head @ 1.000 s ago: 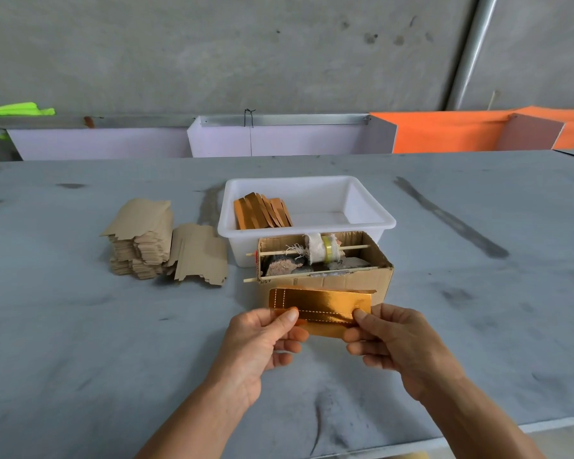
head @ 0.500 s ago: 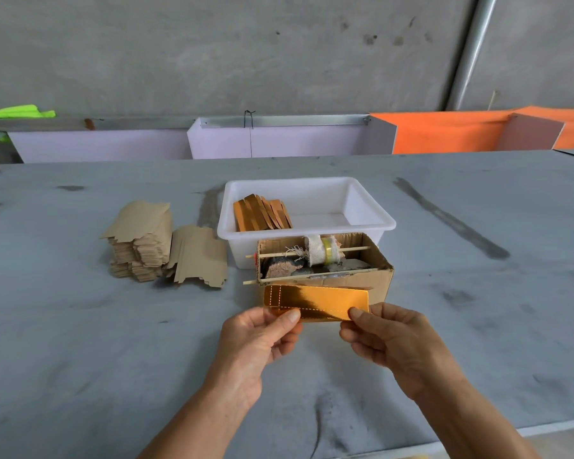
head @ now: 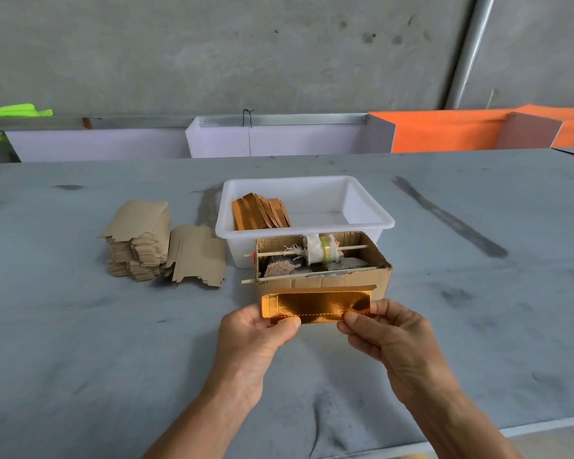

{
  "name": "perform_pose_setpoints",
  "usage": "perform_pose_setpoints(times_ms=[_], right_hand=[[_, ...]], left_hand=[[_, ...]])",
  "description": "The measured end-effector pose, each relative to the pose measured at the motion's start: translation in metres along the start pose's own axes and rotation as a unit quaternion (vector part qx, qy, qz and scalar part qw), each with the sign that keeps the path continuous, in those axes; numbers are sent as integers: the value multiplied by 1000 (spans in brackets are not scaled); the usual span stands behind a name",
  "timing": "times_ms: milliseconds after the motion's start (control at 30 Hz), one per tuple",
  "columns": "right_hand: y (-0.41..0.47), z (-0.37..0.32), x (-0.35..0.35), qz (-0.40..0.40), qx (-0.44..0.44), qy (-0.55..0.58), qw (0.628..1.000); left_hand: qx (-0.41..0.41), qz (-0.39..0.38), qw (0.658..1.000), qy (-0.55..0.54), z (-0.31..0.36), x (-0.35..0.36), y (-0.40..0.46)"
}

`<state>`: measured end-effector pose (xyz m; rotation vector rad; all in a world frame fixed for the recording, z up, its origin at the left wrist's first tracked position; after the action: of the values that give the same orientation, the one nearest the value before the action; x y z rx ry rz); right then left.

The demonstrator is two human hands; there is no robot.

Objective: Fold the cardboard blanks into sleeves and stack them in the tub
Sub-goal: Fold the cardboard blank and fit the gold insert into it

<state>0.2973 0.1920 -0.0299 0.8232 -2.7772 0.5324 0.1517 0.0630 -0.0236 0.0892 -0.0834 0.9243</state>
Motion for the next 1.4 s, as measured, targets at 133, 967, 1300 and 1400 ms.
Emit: perform_pose_setpoints(times_ms=[133,967,1300,1400], right_hand=[[-1,0,2,10,-24,11,1000],[-2,24,29,-28,7,97,995],[3,22,15,-41,44,78,995],[4,24,13,-44,51,95,993]], left_hand=[[11,20,1000,-5,0,0,1],[49,7,995,-83,-4,16,-1],[45,-11,992,-118,-7,5,6],[60,-29,991,-116,-6,6,5]])
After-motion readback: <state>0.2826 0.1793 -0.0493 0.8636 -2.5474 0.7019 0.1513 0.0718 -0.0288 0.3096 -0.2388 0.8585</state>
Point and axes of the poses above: each hand's wrist, its own y-axis towards the middle knuckle, its own x-axis out of the palm, z = x × y, the point moved 8 cm from there along y, towards the middle knuckle, and after that the axes turned 7 degrees about x, right-handed, at the moved point
